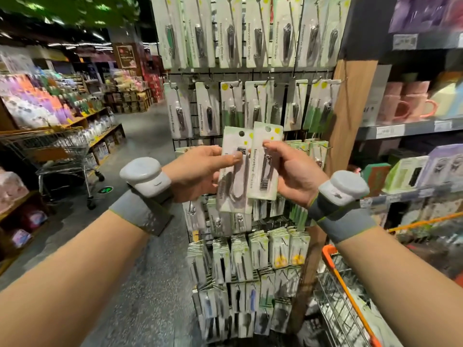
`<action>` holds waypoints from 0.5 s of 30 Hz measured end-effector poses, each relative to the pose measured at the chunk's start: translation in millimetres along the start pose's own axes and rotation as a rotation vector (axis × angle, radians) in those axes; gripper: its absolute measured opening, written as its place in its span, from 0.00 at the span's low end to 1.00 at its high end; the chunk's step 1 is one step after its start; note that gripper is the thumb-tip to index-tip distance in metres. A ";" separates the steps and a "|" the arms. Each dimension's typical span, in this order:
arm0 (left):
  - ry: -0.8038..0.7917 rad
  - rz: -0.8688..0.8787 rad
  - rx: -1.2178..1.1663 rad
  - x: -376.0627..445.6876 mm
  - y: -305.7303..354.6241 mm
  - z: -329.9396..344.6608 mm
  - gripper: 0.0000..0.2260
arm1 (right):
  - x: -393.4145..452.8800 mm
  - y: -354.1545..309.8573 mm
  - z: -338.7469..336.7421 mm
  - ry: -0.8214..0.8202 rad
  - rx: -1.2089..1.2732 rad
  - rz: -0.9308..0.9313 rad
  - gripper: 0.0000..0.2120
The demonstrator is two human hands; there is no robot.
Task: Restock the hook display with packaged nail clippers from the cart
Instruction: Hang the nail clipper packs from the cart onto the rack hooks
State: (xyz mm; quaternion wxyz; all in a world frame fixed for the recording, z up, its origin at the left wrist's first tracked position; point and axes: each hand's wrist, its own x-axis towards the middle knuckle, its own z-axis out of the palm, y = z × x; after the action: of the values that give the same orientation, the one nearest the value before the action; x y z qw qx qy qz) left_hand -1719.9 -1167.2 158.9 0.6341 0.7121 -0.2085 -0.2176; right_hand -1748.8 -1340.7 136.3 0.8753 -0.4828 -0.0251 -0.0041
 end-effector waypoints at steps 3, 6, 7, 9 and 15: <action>0.072 0.006 0.111 -0.2 -5.9 -3.8 0.14 | -5.8 8.2 -1.6 0.024 0.019 -0.001 0.08; 0.162 0.077 0.245 1.0 -15.5 0.6 0.13 | -11.2 17.7 -4.3 0.052 0.034 0.000 0.08; 0.195 0.122 0.304 2.5 -16.7 0.7 0.11 | -11.5 20.3 -4.8 0.057 0.022 0.006 0.08; 0.255 0.238 0.362 4.6 -16.5 5.0 0.04 | -13.6 23.5 -9.2 0.072 -0.011 0.012 0.11; 0.295 0.293 0.496 14.7 -15.4 15.4 0.07 | -12.9 27.2 -32.7 0.095 -0.045 0.054 0.08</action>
State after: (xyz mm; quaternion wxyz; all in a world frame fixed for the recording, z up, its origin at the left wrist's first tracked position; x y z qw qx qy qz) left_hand -1716.3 -1186.5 141.3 0.4892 0.8313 -0.2612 0.0390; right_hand -1759.5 -1354.0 95.3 0.8641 -0.5024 0.0295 -0.0041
